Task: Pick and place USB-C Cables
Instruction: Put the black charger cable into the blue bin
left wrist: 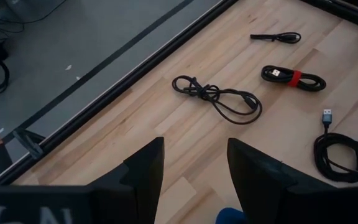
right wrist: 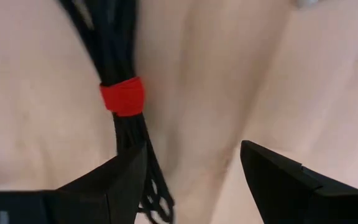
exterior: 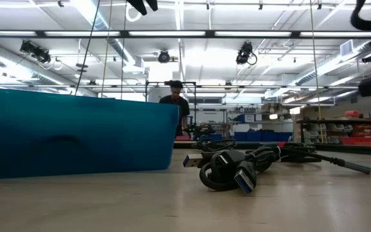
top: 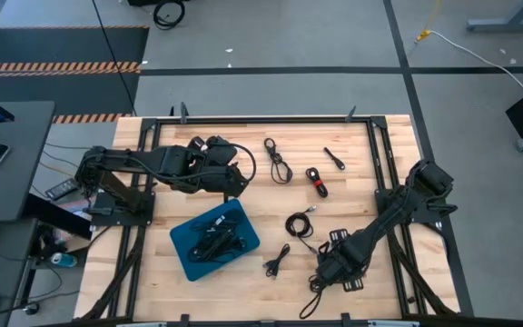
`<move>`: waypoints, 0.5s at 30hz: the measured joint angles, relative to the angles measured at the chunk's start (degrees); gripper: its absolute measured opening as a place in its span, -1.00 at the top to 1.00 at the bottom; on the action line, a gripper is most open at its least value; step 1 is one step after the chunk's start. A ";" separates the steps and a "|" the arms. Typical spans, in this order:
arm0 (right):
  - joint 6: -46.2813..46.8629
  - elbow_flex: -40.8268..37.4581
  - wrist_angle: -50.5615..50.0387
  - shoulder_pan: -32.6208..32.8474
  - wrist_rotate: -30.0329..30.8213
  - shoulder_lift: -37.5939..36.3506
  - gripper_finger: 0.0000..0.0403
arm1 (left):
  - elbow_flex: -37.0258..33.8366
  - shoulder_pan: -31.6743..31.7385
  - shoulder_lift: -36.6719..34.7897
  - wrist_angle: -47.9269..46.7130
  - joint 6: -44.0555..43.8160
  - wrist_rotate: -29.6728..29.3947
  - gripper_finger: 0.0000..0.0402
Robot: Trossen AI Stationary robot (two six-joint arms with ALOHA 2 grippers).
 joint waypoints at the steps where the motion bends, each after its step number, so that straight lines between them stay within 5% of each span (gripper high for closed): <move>1: 0.05 0.00 0.29 0.26 -0.70 -0.02 -0.31 | 0.00 0.00 0.00 0.00 -0.02 0.29 0.09; 15: 11.72 0.00 1.47 1.31 -2.97 -8.64 -0.28 | 0.00 0.00 0.00 0.47 -0.02 0.53 0.09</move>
